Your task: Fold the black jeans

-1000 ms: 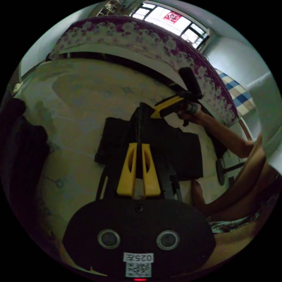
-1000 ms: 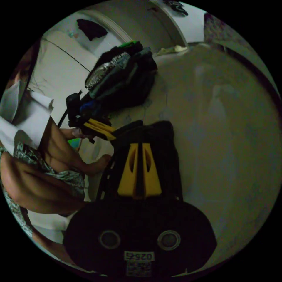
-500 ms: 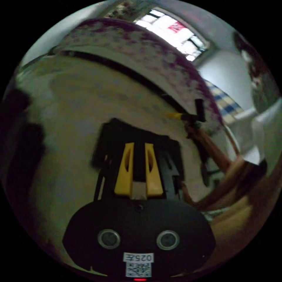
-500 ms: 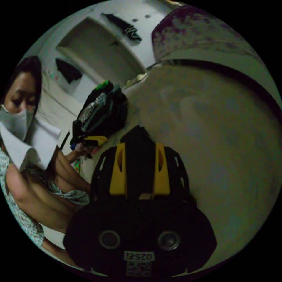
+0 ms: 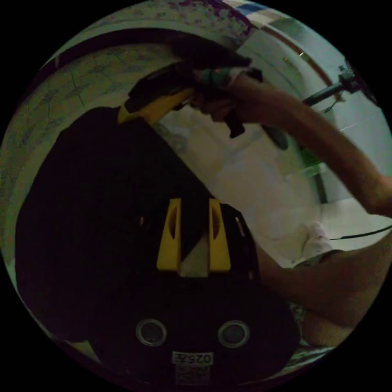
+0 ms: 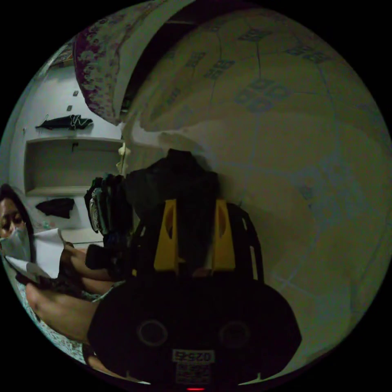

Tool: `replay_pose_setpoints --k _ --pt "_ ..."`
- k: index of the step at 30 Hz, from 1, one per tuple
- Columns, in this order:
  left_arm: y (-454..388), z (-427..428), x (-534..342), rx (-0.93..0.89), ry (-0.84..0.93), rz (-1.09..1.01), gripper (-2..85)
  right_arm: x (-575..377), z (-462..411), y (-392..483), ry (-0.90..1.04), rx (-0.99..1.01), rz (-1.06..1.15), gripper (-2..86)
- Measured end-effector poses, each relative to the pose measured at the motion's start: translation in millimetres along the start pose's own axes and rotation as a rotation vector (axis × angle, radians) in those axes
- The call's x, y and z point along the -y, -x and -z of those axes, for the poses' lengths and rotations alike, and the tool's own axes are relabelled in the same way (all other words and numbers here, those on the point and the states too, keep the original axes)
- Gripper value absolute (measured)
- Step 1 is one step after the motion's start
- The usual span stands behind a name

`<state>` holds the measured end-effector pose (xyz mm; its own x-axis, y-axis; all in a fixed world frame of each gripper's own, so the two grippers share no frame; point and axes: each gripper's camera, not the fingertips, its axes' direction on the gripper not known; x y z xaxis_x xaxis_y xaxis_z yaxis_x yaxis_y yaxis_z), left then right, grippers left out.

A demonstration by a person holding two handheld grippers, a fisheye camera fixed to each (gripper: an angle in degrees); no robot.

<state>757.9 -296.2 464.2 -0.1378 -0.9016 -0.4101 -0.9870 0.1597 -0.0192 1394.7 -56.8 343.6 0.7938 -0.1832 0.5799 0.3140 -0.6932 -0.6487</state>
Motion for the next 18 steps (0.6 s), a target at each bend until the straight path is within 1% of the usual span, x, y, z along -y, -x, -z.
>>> replay_pose_setpoints --k 2,4,6,7,9,10,12,13,15,16,18 --pt "-10 -6 6 0.081 -0.022 -0.02 7.1 5 14 0 0.005 -0.02 0.038 12.1" --pt "-15 -9 13 0.107 0.01 -0.02 6.3 7 29 -7 0.033 0.001 0.062 11.6" --pt "-11 -6 19 0.063 0.042 0.01 5.2 1 57 -25 0.013 0.074 0.054 9.9" --pt "-9 -2 19 0.043 0.032 0.016 4.8 -2 64 -30 -0.003 0.094 0.055 9.4" --pt "3 14 15 -0.027 -0.05 0.037 3.9 -9 82 -53 -0.02 0.167 0.034 10.1" --pt "5 16 16 -0.036 -0.052 0.037 4.1 -10 84 -58 -0.014 0.198 0.035 10.4" --pt "17 11 24 -0.064 0.002 0.069 5.9 -8 87 -67 -0.02 0.309 0.029 10.3" --pt "18 7 26 -0.072 0.014 0.077 6.5 -7 88 -68 -0.029 0.312 0.029 9.7" --pt "13 -13 36 0.019 0.095 0.065 6.7 -5 98 -72 -0.043 0.303 0.026 6.8" --pt "9 -12 38 0.065 0.08 0.053 6.7 -6 101 -74 -0.05 0.301 0.024 6.0" --pt "-2 -18 49 0.177 0.133 0.029 6.1 -11 114 -82 -0.077 0.321 0.009 2.9"
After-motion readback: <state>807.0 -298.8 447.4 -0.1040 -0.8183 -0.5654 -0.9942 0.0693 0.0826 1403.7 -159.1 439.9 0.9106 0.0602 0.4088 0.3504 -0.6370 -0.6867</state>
